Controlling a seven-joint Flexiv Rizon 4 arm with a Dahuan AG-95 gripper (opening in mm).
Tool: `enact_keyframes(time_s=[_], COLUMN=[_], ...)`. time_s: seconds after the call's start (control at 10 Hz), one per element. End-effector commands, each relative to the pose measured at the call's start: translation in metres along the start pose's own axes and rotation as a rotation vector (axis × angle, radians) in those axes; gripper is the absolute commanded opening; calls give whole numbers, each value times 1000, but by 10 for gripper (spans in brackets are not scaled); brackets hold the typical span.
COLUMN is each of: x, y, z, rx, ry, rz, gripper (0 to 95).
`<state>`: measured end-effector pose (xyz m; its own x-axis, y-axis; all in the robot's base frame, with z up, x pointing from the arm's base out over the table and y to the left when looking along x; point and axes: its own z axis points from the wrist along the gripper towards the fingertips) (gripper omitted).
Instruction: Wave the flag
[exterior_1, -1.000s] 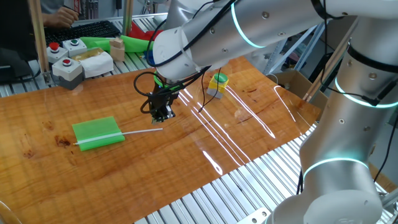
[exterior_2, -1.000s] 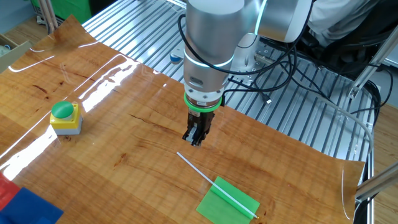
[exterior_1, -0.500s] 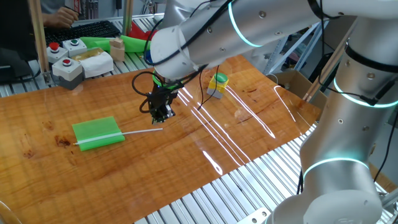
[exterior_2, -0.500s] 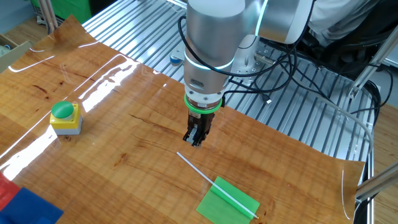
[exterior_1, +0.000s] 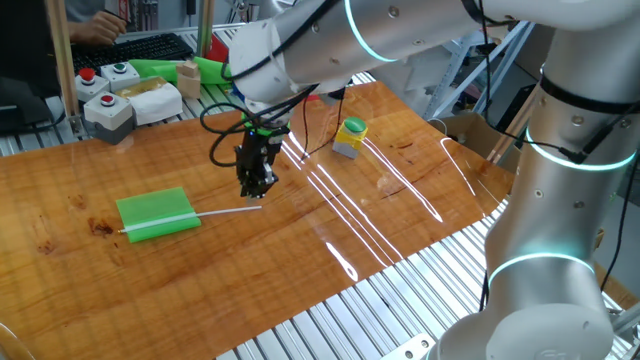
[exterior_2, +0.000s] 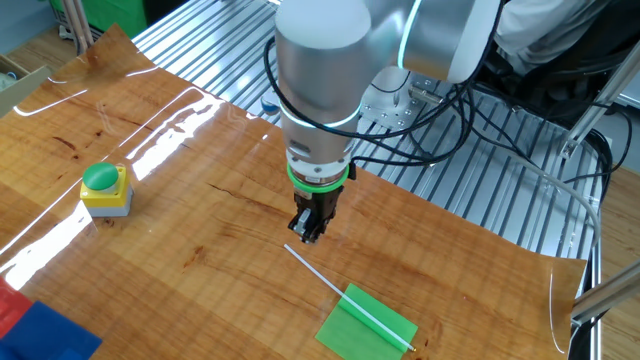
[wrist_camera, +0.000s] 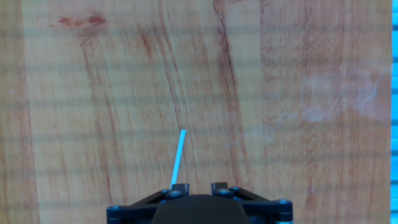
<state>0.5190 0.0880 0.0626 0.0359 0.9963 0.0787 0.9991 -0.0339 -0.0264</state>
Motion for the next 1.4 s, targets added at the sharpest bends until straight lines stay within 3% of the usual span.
enact_keyframes(time_s=[0.1, 0.3, 0.6, 1.4], x=[1, 4, 12, 23], y=[1, 2, 9, 28], z=[3, 9, 22, 38], rx=[-3, -13, -27, -46], ry=[26, 36, 29, 25], rz=[16, 20, 23, 43], gripper=[190, 190, 190, 190])
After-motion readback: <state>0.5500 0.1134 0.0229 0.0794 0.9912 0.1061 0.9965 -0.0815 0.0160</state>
